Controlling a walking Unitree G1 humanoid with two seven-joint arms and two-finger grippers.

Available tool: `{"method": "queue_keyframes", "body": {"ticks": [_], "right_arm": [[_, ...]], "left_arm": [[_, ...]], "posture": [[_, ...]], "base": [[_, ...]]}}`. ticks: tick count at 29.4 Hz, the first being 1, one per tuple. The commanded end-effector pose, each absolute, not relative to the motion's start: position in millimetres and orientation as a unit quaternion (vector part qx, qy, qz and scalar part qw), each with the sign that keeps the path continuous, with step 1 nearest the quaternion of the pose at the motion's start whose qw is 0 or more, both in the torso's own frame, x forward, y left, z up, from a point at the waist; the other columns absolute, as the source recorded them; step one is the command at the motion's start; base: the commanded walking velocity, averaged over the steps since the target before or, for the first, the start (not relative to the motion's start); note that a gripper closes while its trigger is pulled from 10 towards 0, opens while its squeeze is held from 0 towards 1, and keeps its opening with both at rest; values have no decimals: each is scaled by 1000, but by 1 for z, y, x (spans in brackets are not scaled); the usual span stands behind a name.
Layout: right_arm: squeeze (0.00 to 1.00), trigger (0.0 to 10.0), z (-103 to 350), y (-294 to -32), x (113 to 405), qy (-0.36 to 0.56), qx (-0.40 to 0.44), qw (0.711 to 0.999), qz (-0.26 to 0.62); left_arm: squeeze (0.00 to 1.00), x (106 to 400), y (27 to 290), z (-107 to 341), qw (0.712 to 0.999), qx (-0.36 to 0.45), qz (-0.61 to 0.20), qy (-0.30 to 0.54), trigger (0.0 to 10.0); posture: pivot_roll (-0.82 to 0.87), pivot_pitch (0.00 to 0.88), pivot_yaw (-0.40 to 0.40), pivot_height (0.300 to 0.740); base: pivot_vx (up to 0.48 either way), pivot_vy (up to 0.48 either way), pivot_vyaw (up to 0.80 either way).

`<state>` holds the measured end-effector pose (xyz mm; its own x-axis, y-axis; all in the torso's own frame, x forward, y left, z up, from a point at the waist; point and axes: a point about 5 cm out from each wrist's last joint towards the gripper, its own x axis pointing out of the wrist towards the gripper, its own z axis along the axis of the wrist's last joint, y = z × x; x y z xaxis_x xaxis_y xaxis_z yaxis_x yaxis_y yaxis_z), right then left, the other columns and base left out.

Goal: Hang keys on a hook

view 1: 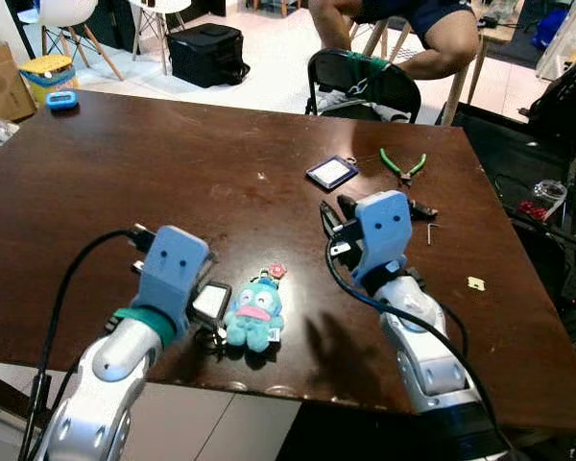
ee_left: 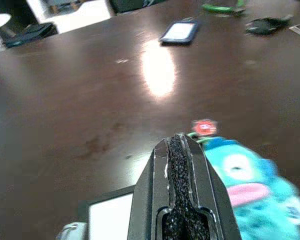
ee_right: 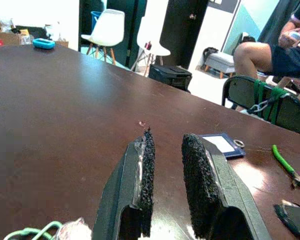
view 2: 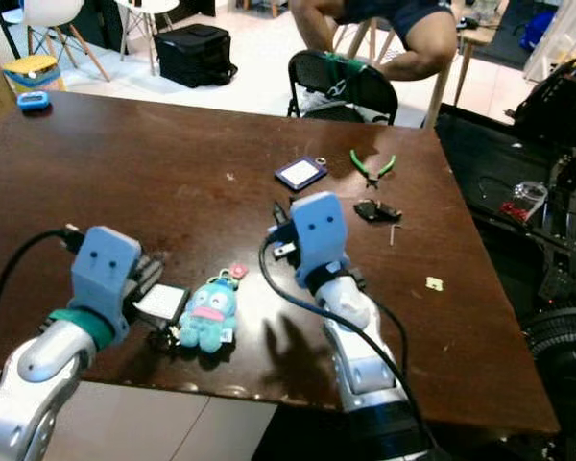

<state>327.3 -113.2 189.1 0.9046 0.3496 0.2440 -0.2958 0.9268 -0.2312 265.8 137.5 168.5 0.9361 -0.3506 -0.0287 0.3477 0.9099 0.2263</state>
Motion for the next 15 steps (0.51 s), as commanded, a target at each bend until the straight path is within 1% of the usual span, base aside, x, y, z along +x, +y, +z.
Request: {"method": "queue_keyframes", "body": {"ticks": [1,4,5,6,7,9,10,11,12,15], "right_arm": [[0,10000,185,-117,324,-129,-92,972,174],[0,10000,185,-117,324,-129,-92,972,174],[0,10000,180,-116,322,-119,-98,969,193],[0,10000,180,-116,322,-119,-98,969,193],[0,10000,176,-116,320,-111,-103,968,201],[0,10000,176,-116,320,-111,-103,968,201],[0,10000,173,-118,322,-106,-110,968,197],[0,10000,173,-118,322,-106,-110,968,197],[0,10000,172,-122,325,-103,-115,970,188],[0,10000,172,-122,325,-103,-115,970,188]], "left_arm": [[0,262,133,165,972,114,-205,4,10000],[0,262,133,165,972,114,-205,4,10000],[0,261,132,163,967,128,-222,9,10000],[0,261,132,163,967,128,-222,9,10000],[0,259,131,159,958,151,-242,19,10000],[0,259,131,159,958,151,-242,19,10000],[0,261,130,153,953,172,-249,31,10000],[0,261,130,153,953,172,-249,31,10000],[47,271,129,148,953,185,-236,44,10000],[47,271,129,148,953,185,-236,44,10000]], "posture": [[-69,34,73,740],[-69,34,73,740],[-74,38,80,740],[-74,38,80,740],[-77,42,86,740],[-77,42,86,740],[-81,46,94,740],[-81,46,94,740],[-94,51,106,740],[-94,51,106,740]], "base": [[0,0,0],[0,0,0],[0,0,0],[0,0,0],[0,0,0],[0,0,0],[0,0,0],[0,0,0],[0,0,0],[0,0,0]]}}
